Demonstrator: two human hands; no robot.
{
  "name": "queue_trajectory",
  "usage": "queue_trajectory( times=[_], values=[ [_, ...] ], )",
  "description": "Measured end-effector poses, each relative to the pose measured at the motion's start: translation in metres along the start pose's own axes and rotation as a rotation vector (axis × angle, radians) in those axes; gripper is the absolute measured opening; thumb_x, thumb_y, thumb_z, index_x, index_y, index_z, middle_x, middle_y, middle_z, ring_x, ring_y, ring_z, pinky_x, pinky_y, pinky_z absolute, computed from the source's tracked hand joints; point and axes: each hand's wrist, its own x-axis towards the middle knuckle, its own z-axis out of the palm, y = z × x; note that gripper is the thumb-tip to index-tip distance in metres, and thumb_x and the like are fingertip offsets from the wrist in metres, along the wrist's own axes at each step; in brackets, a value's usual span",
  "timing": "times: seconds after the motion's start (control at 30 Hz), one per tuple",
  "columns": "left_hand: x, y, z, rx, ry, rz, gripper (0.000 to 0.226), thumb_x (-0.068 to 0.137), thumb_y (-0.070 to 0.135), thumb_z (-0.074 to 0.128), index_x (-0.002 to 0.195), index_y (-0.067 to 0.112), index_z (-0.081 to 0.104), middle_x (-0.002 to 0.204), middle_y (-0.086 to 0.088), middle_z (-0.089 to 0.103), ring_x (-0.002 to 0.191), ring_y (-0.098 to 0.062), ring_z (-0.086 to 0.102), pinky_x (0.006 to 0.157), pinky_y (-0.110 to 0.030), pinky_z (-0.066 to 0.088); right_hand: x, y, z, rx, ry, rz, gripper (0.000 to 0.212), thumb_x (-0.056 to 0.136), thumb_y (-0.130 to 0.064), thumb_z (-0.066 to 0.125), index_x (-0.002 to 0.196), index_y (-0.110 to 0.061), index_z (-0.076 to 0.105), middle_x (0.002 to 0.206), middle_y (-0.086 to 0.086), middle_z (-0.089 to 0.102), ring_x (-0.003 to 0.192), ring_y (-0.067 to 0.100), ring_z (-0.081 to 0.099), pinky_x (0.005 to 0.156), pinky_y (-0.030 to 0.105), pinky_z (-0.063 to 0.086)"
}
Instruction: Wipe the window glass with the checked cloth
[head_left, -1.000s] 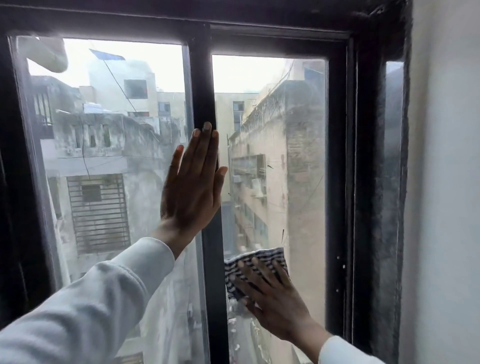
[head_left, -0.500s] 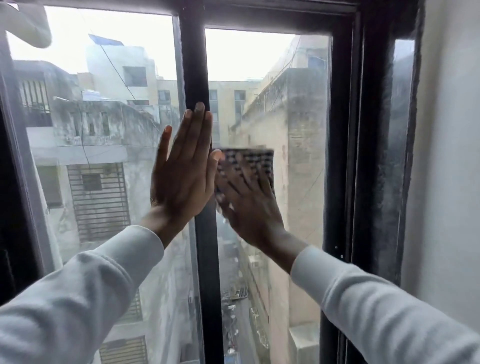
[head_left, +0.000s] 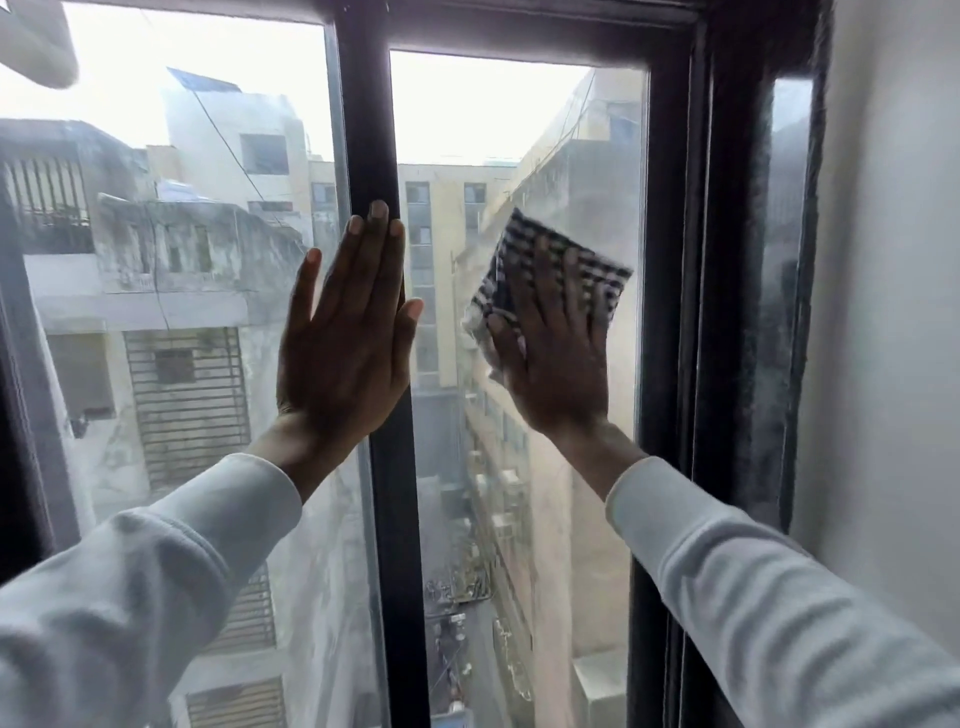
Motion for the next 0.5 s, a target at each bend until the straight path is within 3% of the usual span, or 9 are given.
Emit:
queue_trajectory(
  times=[0.1, 0.13, 0.2, 0.23, 0.3, 0.37, 0.43, 0.5],
  values=[
    [0.000, 0.000, 0.002, -0.001, -0.003, 0.002, 0.064, 0.123, 0.036, 0.029, 0.181, 0.012, 0.015, 0.190, -0.007, 0.012, 0.176, -0.023, 0.015, 0.141, -0.048, 0.013, -0.160, -0.012, 0.011, 0.020, -0.161, -0.056, 0.064, 0.118, -0.052, 0.024, 0.176, -0.027, 0.016, 0.185, 0.003, 0.005, 0.171, 0.034, 0.003, 0.138, 0.056, -0.002],
    [0.000, 0.000, 0.003, 0.000, -0.001, 0.003, 0.064, 0.123, 0.037, 0.029, 0.181, 0.012, 0.015, 0.190, -0.007, 0.012, 0.176, -0.023, 0.015, 0.141, -0.047, 0.012, -0.221, -0.016, 0.012, 0.004, -0.232, -0.102, 0.062, 0.118, -0.052, 0.023, 0.175, -0.028, 0.023, 0.185, 0.002, 0.009, 0.171, 0.033, 0.002, 0.138, 0.054, -0.002],
    [-0.001, -0.001, 0.004, -0.001, 0.000, 0.006, 0.064, 0.123, 0.037, 0.028, 0.181, 0.012, 0.015, 0.190, -0.007, 0.012, 0.176, -0.024, 0.016, 0.141, -0.047, 0.013, -0.309, -0.017, 0.006, -0.069, -0.338, -0.177, 0.055, 0.115, -0.050, 0.034, 0.167, -0.032, 0.044, 0.175, 0.004, 0.042, 0.172, 0.029, 0.001, 0.134, 0.053, 0.009],
    [-0.001, 0.000, 0.004, -0.003, -0.002, 0.008, 0.064, 0.123, 0.037, 0.027, 0.181, 0.012, 0.015, 0.190, -0.008, 0.012, 0.176, -0.025, 0.016, 0.141, -0.048, 0.013, -0.325, -0.015, 0.005, -0.082, -0.355, -0.177, 0.054, 0.112, -0.050, 0.041, 0.164, -0.034, 0.044, 0.165, 0.004, 0.056, 0.172, 0.026, 0.000, 0.132, 0.053, 0.013],
    [-0.001, 0.001, 0.003, -0.004, -0.012, 0.005, 0.064, 0.123, 0.037, 0.027, 0.181, 0.011, 0.015, 0.190, -0.008, 0.012, 0.176, -0.026, 0.015, 0.141, -0.048, 0.013, -0.298, -0.010, 0.003, -0.067, -0.343, -0.176, 0.057, 0.115, -0.053, 0.034, 0.169, -0.037, 0.028, 0.166, 0.002, 0.054, 0.172, 0.024, -0.005, 0.131, 0.052, 0.015],
    [-0.001, 0.001, 0.000, -0.009, -0.025, -0.002, 0.064, 0.124, 0.037, 0.027, 0.181, 0.011, 0.014, 0.190, -0.008, 0.011, 0.176, -0.026, 0.015, 0.141, -0.049, 0.014, -0.215, -0.009, -0.003, -0.008, -0.320, -0.207, 0.062, 0.117, -0.056, 0.023, 0.174, -0.037, 0.009, 0.179, 0.001, 0.030, 0.171, 0.025, -0.009, 0.130, 0.057, 0.017],
    [-0.001, 0.002, -0.002, -0.005, -0.040, -0.005, 0.064, 0.124, 0.036, 0.026, 0.181, 0.011, 0.013, 0.190, -0.008, 0.010, 0.176, -0.026, 0.014, 0.141, -0.050, 0.015, -0.104, -0.012, -0.003, 0.056, -0.227, -0.192, 0.065, 0.117, -0.053, 0.032, 0.174, -0.032, 0.012, 0.182, 0.005, 0.017, 0.171, 0.033, 0.002, 0.132, 0.064, 0.017],
    [-0.001, 0.003, -0.005, -0.001, -0.049, -0.004, 0.064, 0.124, 0.036, 0.027, 0.181, 0.010, 0.012, 0.190, -0.009, 0.009, 0.176, -0.026, 0.014, 0.141, -0.052, 0.016, -0.001, -0.014, -0.006, 0.045, -0.080, -0.154, 0.062, 0.117, -0.047, 0.038, 0.173, -0.023, 0.029, 0.181, 0.011, 0.024, 0.169, 0.038, 0.017, 0.133, 0.065, 0.016]
  ],
)
